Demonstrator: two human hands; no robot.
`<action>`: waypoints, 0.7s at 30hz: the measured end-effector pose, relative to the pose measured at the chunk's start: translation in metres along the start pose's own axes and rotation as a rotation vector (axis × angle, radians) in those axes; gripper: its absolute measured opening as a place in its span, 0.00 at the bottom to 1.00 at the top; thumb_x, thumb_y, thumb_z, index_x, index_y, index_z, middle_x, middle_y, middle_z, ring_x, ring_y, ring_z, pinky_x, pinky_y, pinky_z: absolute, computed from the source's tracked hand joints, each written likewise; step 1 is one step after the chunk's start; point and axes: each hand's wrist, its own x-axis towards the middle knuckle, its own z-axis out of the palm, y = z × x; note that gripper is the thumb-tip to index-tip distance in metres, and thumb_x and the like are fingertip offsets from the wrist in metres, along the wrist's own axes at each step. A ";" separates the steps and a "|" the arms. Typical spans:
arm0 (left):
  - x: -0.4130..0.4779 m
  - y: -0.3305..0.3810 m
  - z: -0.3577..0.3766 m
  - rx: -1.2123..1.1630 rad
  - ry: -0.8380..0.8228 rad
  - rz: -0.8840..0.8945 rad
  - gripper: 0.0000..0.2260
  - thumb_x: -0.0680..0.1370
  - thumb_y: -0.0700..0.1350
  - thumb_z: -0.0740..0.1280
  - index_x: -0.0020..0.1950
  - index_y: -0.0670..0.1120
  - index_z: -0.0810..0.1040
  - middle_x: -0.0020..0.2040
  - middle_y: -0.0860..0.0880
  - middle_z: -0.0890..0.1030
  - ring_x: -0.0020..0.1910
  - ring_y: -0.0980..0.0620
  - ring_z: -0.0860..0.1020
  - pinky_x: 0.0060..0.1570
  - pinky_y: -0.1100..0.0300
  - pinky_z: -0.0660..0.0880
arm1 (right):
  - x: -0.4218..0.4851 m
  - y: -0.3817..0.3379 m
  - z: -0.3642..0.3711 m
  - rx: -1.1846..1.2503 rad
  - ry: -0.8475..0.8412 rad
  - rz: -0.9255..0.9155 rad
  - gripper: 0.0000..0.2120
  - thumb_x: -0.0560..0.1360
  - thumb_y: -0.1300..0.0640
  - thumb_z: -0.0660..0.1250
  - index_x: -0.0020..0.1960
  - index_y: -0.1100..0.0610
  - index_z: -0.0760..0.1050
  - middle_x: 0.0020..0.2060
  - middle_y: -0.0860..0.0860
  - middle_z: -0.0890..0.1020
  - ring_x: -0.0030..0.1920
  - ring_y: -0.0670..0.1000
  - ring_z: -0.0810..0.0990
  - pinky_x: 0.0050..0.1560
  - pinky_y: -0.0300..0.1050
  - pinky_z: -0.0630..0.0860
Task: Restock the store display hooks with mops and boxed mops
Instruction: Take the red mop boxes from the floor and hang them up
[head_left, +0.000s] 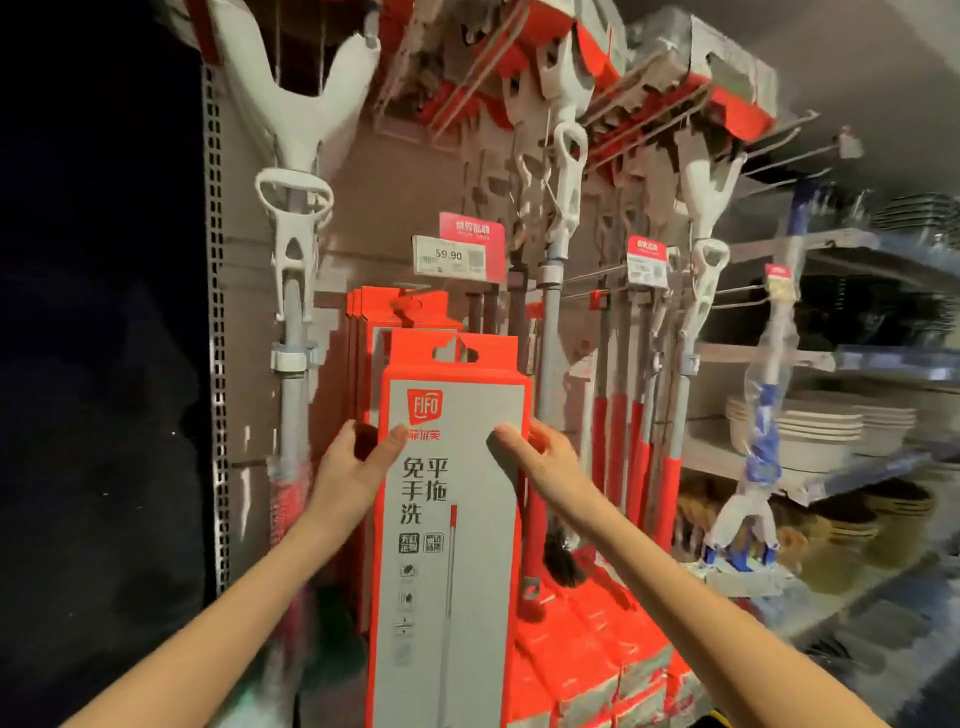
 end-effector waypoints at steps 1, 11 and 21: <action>0.011 -0.005 0.001 0.023 0.017 0.009 0.21 0.69 0.67 0.67 0.51 0.53 0.73 0.57 0.58 0.77 0.47 0.66 0.76 0.51 0.68 0.71 | 0.013 0.005 -0.001 0.017 -0.014 -0.012 0.03 0.77 0.51 0.65 0.47 0.48 0.77 0.43 0.40 0.82 0.41 0.32 0.79 0.44 0.28 0.72; 0.063 0.006 0.017 0.159 0.265 0.137 0.32 0.59 0.76 0.64 0.51 0.54 0.75 0.50 0.55 0.82 0.55 0.52 0.80 0.57 0.51 0.75 | 0.106 0.021 -0.014 0.108 -0.156 -0.257 0.07 0.75 0.45 0.66 0.50 0.46 0.78 0.44 0.38 0.84 0.45 0.36 0.81 0.45 0.30 0.74; 0.107 0.000 0.025 0.180 0.326 0.156 0.38 0.61 0.73 0.66 0.50 0.40 0.74 0.46 0.42 0.83 0.46 0.42 0.82 0.49 0.45 0.79 | 0.154 0.036 -0.007 0.208 -0.195 -0.255 0.19 0.69 0.33 0.65 0.50 0.45 0.81 0.42 0.52 0.85 0.42 0.51 0.80 0.48 0.50 0.75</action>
